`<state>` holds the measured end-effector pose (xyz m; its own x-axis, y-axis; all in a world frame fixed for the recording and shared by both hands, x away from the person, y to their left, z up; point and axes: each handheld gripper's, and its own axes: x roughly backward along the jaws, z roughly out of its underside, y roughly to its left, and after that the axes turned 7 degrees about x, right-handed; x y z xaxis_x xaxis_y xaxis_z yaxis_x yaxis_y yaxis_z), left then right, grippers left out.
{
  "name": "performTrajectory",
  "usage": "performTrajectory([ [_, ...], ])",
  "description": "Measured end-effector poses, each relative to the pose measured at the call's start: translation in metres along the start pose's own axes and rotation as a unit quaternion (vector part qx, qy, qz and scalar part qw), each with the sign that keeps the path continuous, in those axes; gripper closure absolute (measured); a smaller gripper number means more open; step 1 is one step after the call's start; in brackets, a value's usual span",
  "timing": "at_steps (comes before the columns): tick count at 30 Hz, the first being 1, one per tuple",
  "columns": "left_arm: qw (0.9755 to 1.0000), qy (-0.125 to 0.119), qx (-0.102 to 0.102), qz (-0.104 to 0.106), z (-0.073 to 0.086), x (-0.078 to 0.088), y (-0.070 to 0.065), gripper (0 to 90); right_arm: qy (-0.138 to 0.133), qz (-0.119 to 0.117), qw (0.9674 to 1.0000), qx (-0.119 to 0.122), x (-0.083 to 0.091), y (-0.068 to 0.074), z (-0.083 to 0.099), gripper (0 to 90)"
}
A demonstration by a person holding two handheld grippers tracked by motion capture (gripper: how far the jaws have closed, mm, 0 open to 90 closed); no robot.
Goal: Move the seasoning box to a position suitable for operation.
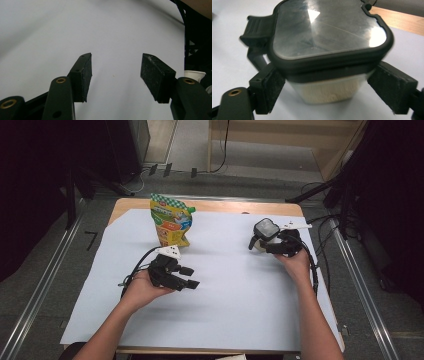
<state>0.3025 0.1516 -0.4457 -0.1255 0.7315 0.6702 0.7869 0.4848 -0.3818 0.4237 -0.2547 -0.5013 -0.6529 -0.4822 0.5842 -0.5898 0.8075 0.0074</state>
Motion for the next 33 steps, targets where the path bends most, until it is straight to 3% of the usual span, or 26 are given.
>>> performTrajectory([
  [19,0.9998,0.001,0.017,-0.003,0.013,0.004,0.001,43.9,-0.031,0.003,0.9986,-0.044,-0.033,0.001,0.001,11.0],
  [27,0.9998,0.004,0.017,-0.006,0.013,0.003,0.001,43.9,-0.027,0.025,0.9991,-0.02,-0.032,0.008,-0.002,13.8],
  [33,0.9999,0.003,0.016,-0.003,0.014,0.004,0.003,43.9,-0.024,0.024,0.9993,-0.016,-0.03,0.01,-0.003,14.5],
])
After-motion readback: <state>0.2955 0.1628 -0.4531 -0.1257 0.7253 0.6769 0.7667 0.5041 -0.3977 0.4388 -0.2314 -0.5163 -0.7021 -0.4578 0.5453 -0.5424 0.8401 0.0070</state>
